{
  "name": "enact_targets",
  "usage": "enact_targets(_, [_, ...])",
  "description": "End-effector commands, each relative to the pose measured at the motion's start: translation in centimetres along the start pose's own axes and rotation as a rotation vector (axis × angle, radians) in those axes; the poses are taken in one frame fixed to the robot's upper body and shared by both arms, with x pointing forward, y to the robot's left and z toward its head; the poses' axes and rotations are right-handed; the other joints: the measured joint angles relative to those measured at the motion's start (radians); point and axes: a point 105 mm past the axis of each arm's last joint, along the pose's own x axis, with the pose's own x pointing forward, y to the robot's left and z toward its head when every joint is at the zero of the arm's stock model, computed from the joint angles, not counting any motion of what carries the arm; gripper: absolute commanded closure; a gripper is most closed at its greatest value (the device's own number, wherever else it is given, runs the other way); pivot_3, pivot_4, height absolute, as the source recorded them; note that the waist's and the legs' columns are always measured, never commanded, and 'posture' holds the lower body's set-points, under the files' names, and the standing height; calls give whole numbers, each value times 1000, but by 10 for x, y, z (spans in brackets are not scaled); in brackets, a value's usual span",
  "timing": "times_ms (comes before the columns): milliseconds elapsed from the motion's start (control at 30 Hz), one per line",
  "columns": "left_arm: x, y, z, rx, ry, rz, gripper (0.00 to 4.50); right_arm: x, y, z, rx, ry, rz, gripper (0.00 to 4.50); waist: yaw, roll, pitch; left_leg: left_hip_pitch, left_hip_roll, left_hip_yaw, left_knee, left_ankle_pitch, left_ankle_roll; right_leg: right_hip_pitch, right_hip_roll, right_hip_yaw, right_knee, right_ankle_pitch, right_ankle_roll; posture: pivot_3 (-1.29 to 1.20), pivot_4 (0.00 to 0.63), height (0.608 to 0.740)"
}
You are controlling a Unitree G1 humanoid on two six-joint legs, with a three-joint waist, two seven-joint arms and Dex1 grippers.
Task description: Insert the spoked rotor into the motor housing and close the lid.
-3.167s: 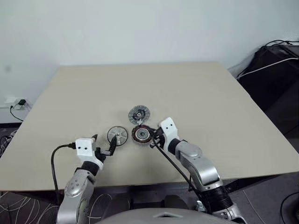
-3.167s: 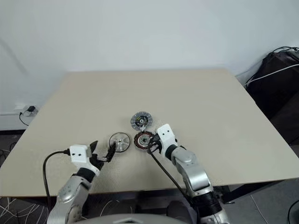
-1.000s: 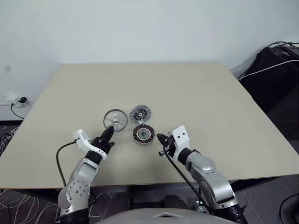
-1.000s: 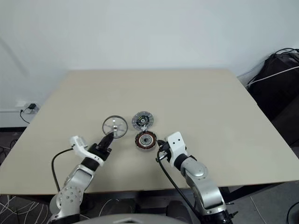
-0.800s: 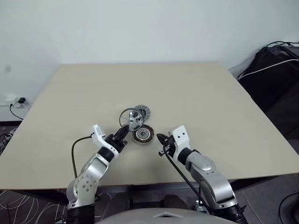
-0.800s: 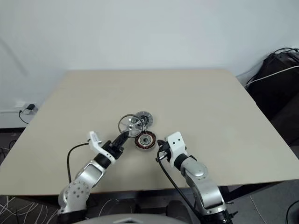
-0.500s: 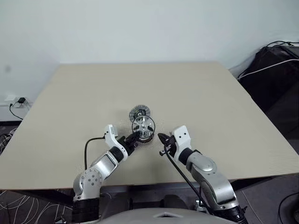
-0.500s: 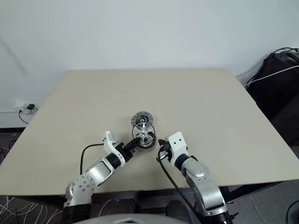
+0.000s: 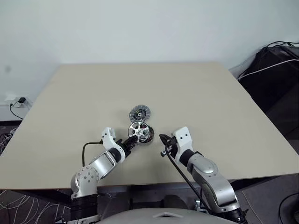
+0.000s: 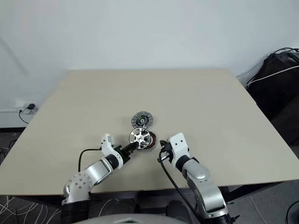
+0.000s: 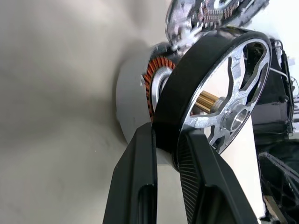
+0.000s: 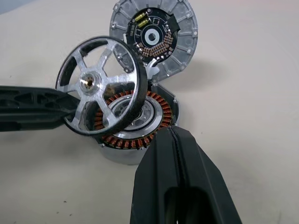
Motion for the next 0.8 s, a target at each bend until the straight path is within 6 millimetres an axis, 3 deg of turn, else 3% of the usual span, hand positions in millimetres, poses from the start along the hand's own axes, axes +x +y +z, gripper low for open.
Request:
enact_targets(33, [6,-22,-6,-56,21,-80,4093,0,1,20,-22,-76,6,4500,0,0,0,0,0,0,0,0,0,0,0,0,0,0,0,0,0,740])
enact_targets(800, [11,-38,-1,-70,36,-125,4093,-1,-1,19,-19,-78,-6,4500,0,0,0,0,0,0,0,0,0,0,0,0,0,1,-2,0,0,740])
